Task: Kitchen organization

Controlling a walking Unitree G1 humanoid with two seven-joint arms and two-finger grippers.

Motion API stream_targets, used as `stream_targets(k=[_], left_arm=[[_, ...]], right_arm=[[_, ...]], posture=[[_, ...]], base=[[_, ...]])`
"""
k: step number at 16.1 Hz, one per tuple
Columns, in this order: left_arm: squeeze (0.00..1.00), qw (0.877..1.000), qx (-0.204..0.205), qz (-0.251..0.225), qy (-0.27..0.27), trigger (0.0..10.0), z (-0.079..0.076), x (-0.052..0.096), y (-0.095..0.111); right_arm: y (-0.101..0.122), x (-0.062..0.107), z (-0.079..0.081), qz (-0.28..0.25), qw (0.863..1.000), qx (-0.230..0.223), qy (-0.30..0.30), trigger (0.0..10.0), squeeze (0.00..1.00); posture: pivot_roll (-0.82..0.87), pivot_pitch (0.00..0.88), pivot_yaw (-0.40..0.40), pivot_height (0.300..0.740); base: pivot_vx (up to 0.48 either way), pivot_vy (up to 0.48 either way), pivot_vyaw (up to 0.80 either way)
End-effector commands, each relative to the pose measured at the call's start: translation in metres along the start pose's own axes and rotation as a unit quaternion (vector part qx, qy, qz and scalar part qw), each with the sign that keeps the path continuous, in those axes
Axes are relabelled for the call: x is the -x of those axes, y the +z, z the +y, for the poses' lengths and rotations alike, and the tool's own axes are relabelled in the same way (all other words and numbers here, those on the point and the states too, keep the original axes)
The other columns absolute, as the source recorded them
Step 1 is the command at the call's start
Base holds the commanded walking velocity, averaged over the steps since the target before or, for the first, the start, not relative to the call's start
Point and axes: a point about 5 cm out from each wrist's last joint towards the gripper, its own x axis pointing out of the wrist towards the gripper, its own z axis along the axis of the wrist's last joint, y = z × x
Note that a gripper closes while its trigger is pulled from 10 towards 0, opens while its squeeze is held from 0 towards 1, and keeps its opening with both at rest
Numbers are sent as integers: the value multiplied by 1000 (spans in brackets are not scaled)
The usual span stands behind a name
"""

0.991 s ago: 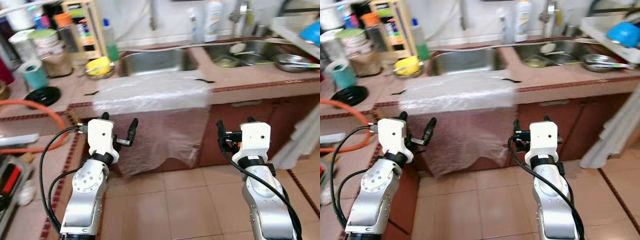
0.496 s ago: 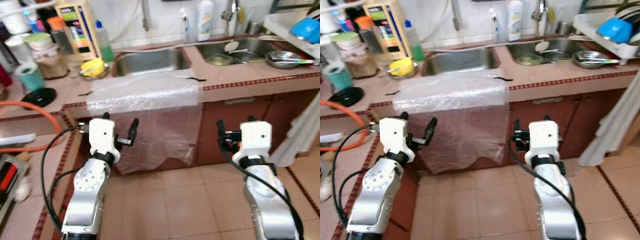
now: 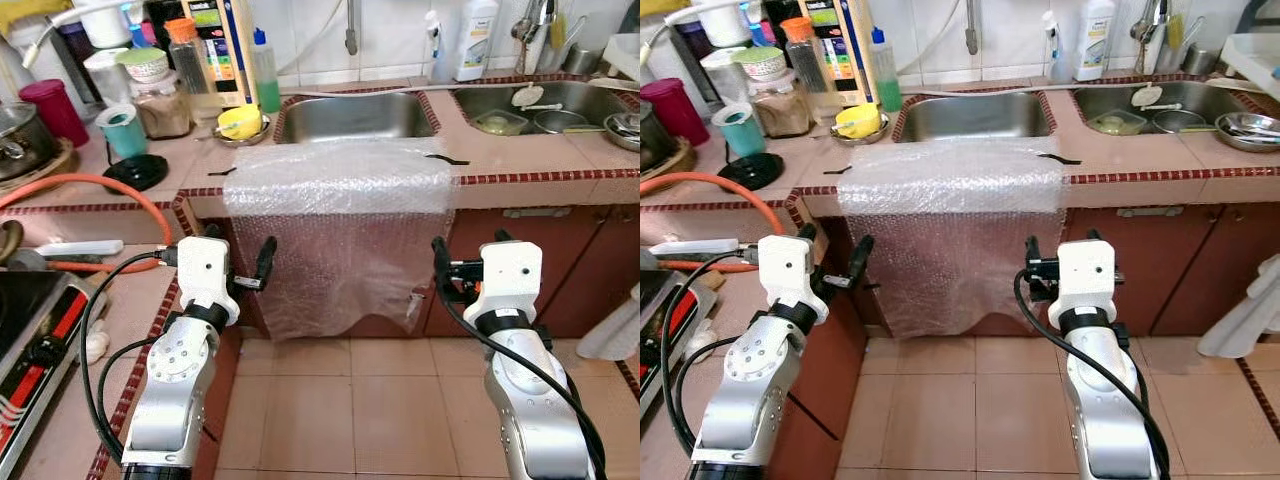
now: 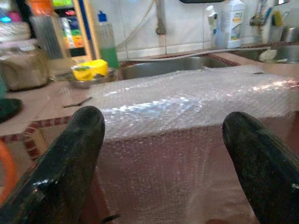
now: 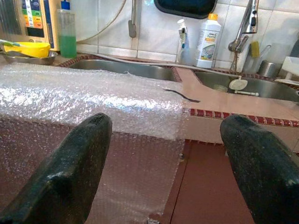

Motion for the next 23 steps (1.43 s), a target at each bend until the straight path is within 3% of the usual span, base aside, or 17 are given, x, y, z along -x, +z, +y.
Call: stream_targets(k=[1,5,23], left_arm=[[0,1000,11,-11,-17,10000,-1,-1,8],[0,999,22,-15,-36,10000,-5,-1,8],[0,998,31,-8,-53,10000,-8,2,6]], right_arm=[[5,0,0,-7,1000,-5,-5,10000,0],[6,1,-1,-10,1000,3,-4,10000,0],[8,1,1,-13,1000,5,0,10000,0]], posture=[[-48,0,110,740],[-56,0,109,740],[-52,0,110,740]], base=[[0,0,0],[66,0,0],[352,0,0]])
